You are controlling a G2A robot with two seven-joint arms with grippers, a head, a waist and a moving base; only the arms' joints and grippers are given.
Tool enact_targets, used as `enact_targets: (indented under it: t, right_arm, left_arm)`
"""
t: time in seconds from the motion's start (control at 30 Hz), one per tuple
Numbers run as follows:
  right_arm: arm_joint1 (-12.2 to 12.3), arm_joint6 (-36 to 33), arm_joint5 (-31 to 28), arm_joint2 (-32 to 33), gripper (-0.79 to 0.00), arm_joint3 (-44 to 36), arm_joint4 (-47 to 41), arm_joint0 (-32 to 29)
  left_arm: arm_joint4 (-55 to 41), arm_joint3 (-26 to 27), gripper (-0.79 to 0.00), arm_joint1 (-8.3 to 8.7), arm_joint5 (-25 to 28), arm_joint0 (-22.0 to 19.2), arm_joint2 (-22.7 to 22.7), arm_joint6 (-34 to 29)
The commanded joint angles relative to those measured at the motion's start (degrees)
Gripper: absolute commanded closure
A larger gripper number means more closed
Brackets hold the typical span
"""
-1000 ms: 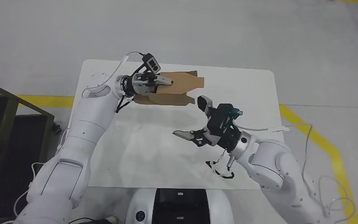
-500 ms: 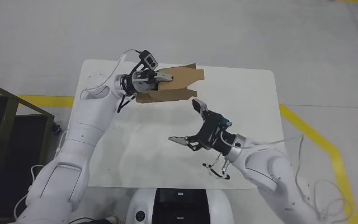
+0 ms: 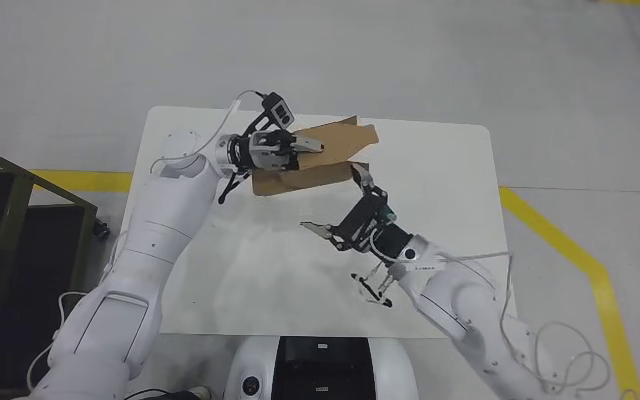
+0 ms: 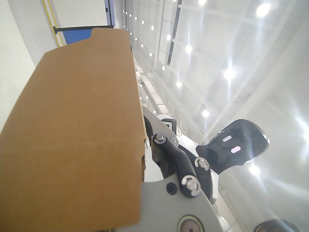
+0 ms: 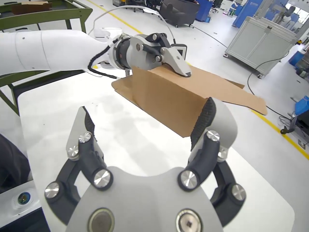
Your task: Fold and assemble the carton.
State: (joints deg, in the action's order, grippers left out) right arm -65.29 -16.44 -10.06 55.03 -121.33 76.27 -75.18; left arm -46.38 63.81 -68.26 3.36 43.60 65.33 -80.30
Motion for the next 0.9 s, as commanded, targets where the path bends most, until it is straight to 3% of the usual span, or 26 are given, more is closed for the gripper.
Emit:
enact_targets:
  t: [0.0, 0.47, 0.73, 0.8, 0.87]
  right_arm:
    - [-0.13, -0.33, 0.49, 0.05, -0.785, 0.36, 0.19, 0.09]
    - [-1.09, -1.07, 4.20, 1.09, -0.785, 2.33, 1.20, 0.80]
    - [-1.38, -1.14, 2.66, 1.71, -0.785, 2.70, 0.80, 0.76]
    - [-1.43, -1.11, 2.00, 1.71, -0.742, 2.67, 0.64, 0.62]
    - [-1.48, -1.16, 1.29, 1.64, -0.631, 2.56, 0.53, 0.45]
  left_arm:
    - [-0.35, 0.46, 0.000, -0.03, -0.10, 0.30, -0.06, -0.01]
    - [-0.38, 1.63, 0.000, 0.01, -1.14, 1.15, -0.29, -0.65]
    - [-0.28, 1.81, 0.000, 0.06, -2.78, 1.15, -0.73, -2.08]
    - [-0.35, 1.77, 0.000, 0.07, -2.89, 1.16, -0.77, -2.22]
    - [-0.42, 1.76, 0.000, 0.08, -2.83, 1.18, -0.74, -2.36]
